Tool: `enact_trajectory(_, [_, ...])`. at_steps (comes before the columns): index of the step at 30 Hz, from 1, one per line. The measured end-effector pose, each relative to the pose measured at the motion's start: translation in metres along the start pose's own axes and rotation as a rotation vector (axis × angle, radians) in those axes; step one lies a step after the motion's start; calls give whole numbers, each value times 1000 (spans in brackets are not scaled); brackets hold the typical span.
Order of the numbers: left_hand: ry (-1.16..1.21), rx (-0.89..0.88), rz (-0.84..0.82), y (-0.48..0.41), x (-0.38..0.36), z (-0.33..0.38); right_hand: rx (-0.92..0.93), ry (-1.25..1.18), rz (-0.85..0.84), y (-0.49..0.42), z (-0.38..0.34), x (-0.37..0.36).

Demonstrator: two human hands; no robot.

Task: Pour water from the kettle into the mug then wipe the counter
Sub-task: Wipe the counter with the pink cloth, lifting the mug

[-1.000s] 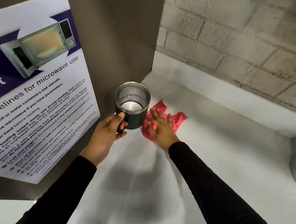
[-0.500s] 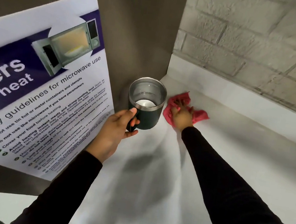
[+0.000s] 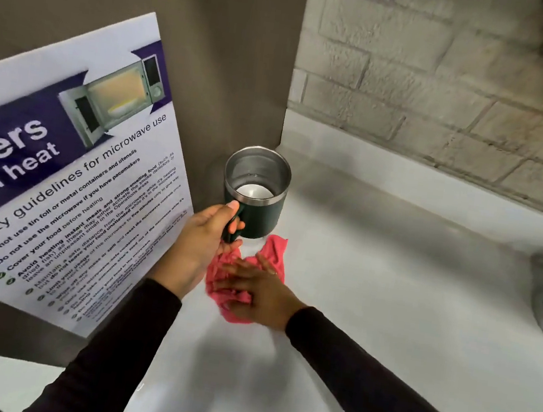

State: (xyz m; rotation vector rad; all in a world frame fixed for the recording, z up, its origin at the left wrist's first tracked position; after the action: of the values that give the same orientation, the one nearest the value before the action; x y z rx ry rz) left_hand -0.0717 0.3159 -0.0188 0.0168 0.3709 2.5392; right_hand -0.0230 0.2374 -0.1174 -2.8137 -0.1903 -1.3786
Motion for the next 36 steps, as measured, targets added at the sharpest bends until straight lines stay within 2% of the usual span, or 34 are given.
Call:
enact_trajectory(4, [-59, 29, -19, -1, 1, -20, -6, -155, 100, 56, 13, 0])
enact_trajectory(7, [-64, 60, -16, -3, 0, -36, -103, -211, 312, 91, 27, 15])
enact_trajectory(10, [-37, 91, -1, -3, -2, -49, -294, -205, 542, 107, 39, 22])
enact_trajectory(12, [-11, 113, 5, -3, -4, -57, -452, -165, 614, 107, 46, 20])
enact_trajectory(15, [11, 136, 17, -3, -6, -65, -568, -145, 629, 99, 47, 22])
enact_trajectory(20, [-16, 140, 10, -5, -3, -74, -578, -79, 571, 97, 48, 21])
enact_trajectory(24, [-199, 102, 13, -11, 2, -70, -589, -63, 561, 97, 49, 21])
enact_trajectory(27, [-298, -30, 184, -7, 18, -56, -580, -76, 567, 99, 48, 20])
enact_trajectory(29, [-356, -213, 322, 4, 28, -38, -566, -94, 565, 100, 47, 20])
enact_trajectory(30, [-377, -308, 332, 12, 26, -28, -555, -96, 557, 101, 46, 20])
enact_trajectory(32, [-368, -411, 229, 27, 9, -18, -524, -89, 526, 107, 43, 20])
enact_trajectory(36, [-351, -356, -65, 45, -43, -25, -525, -27, 543, 138, 36, 21])
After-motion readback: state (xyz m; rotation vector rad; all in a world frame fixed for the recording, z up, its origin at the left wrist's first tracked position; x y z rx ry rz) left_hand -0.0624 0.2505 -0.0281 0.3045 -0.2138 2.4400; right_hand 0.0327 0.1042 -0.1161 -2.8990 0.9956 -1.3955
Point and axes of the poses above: each hand's wrist, its own y-axis away from the middle knuckle, its own x-axis out of the back of the hand, z = x × y, the point moved 8 cm from there along -y, towards the middle knuckle, and after that the axes turned 7 degrees about -y, right-handed, at the moved point
